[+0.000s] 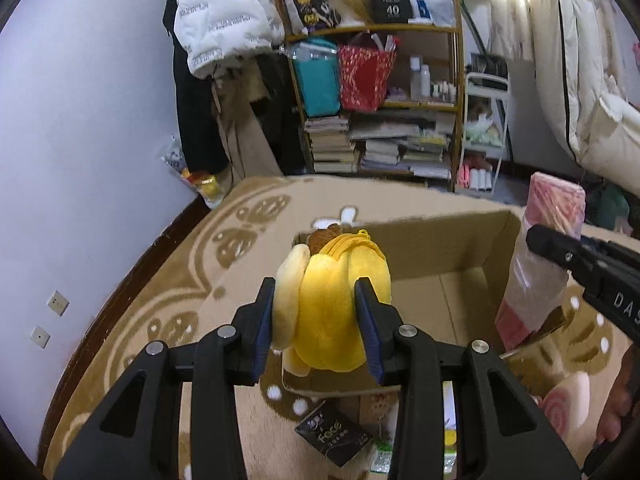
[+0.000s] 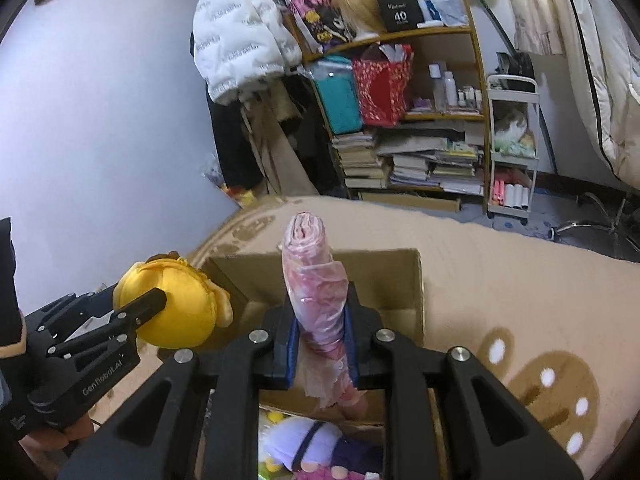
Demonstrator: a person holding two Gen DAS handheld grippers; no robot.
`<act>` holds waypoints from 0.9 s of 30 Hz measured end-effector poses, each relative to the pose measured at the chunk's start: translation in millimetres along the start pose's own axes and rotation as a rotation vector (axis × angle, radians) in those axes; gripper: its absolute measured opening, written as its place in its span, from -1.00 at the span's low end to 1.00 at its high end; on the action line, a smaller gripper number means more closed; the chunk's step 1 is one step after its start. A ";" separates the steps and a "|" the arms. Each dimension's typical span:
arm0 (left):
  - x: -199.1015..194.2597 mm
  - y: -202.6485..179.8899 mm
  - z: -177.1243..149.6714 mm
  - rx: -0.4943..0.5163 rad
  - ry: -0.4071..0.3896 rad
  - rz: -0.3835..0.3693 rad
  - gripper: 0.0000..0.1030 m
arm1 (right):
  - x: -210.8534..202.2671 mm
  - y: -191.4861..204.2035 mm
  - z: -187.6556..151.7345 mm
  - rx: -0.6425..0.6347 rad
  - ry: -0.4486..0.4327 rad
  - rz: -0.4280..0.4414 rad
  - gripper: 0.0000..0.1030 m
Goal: Organize soft objects
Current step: 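Open the left tool to drop the yellow plush into the box while the right tool drops the pink roll, then close the right tool on the pink swirl cushion while the left tool moves toward the black tissue pack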
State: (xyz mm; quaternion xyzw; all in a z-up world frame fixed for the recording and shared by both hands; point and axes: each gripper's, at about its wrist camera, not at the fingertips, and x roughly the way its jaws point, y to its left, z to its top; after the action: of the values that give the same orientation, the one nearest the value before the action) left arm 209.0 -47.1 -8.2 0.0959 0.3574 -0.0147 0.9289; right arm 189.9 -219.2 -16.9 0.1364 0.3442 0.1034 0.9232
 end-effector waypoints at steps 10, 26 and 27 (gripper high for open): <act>0.3 4.7 -11.0 -0.036 0.038 -0.002 0.12 | -6.3 -5.3 -1.7 0.032 0.000 0.017 -0.12; -39.9 37.4 -19.1 -0.083 -0.006 0.055 0.99 | -45.4 -0.5 -15.2 0.014 -0.005 -0.008 1.00; -41.6 39.3 -20.0 -0.088 -0.003 0.052 0.99 | -46.5 -1.4 -16.6 0.023 -0.001 -0.007 1.00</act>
State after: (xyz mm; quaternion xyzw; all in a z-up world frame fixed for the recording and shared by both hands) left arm 168.6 -6.5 11.5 0.0640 0.3536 0.0248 0.9329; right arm 144.6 -230.8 -1.2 0.1457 0.3453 0.0960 0.9221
